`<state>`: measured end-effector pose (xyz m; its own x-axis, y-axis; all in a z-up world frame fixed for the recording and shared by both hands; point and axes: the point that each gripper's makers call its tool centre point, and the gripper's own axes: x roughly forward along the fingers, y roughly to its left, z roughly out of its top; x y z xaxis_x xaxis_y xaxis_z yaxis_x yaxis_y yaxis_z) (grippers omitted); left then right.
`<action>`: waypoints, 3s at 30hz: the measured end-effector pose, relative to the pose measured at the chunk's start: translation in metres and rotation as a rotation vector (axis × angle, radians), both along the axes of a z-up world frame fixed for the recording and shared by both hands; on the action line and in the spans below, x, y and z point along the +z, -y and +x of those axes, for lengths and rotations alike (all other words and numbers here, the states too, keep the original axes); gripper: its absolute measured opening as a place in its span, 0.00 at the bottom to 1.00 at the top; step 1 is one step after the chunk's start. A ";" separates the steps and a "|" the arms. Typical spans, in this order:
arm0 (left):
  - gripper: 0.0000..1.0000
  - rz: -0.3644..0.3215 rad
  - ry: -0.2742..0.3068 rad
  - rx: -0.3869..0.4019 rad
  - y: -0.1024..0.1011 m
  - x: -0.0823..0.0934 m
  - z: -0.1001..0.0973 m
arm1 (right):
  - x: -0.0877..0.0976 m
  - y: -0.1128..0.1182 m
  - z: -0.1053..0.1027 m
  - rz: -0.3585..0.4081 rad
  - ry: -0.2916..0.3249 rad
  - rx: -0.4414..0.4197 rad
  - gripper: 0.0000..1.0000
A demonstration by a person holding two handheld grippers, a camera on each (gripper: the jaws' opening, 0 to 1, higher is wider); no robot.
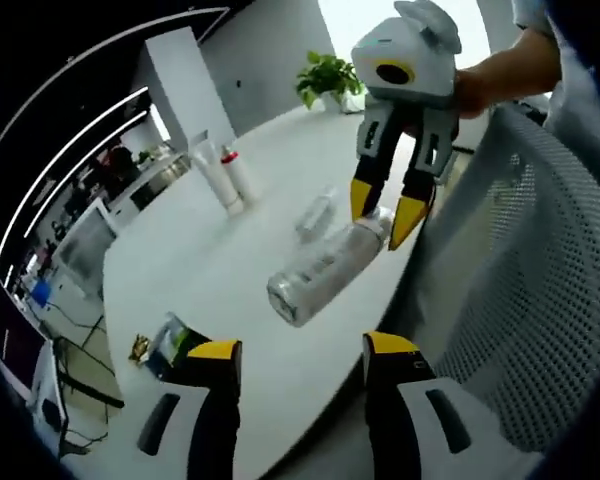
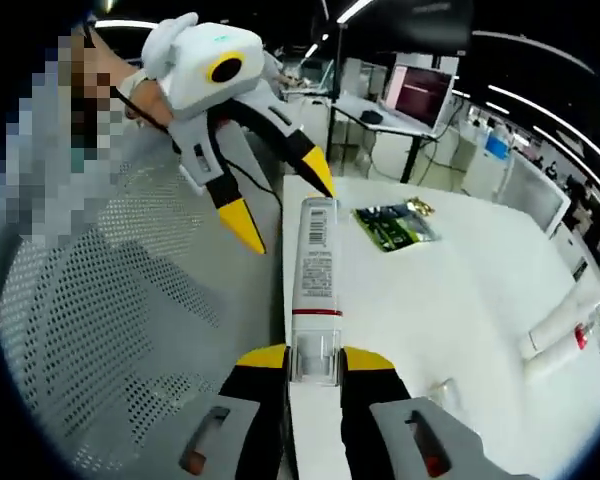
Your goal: Arrange the skincare products in the storage area until every visible bottle or jar stands upright without overlapping.
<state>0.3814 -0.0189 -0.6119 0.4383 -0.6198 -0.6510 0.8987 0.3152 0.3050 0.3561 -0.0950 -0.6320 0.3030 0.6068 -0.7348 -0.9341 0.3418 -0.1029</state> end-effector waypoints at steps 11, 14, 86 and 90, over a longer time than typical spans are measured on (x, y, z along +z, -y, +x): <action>0.42 0.067 0.004 -0.118 0.009 -0.009 -0.016 | -0.012 -0.015 -0.011 -0.119 -0.018 0.183 0.11; 0.35 0.091 -0.003 -0.168 0.013 -0.013 -0.024 | -0.008 -0.023 -0.012 -0.128 -0.007 0.231 0.11; 0.20 0.092 0.217 0.090 -0.016 0.022 0.027 | 0.044 -0.078 0.073 1.159 -0.951 -0.804 0.15; 0.23 -0.004 0.125 0.115 -0.012 0.022 0.024 | 0.056 -0.078 0.070 1.057 -0.815 -0.661 0.15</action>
